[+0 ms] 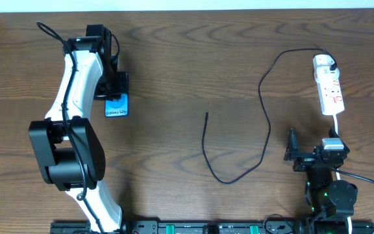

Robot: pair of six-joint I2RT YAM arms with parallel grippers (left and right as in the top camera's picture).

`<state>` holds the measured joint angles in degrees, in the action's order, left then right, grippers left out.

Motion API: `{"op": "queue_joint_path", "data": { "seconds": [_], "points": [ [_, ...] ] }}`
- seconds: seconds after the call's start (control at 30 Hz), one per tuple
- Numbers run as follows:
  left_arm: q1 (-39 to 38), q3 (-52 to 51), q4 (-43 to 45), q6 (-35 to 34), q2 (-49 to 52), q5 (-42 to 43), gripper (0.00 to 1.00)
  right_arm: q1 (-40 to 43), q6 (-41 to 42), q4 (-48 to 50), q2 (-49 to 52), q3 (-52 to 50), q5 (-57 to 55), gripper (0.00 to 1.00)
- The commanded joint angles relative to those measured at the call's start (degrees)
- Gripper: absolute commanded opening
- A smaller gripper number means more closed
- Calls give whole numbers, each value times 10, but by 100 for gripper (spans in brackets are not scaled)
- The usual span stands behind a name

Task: Plug charger to phone and switch on socket
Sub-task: 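Reach the left gripper forward over the blue Galaxy S25+ phone, then lower the left gripper onto the phone's lower end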

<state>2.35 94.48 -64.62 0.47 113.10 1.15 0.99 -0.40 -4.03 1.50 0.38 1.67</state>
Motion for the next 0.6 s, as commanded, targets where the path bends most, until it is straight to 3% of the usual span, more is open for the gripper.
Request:
{"op": "queue_joint_path", "data": {
  "seconds": [0.0, 0.3, 0.57],
  "points": [
    [-1, 13, 4, 3, 3, -5, 98, -2, 8, -3, 0, 0, -2, 99],
    [0, 27, 16, 30, 17, -5, 98, -2, 8, -3, 0, 0, -2, 99],
    [0, 153, -65, 28, 114, -5, 98, -2, 8, -3, 0, 0, -2, 99]
  ]
}}
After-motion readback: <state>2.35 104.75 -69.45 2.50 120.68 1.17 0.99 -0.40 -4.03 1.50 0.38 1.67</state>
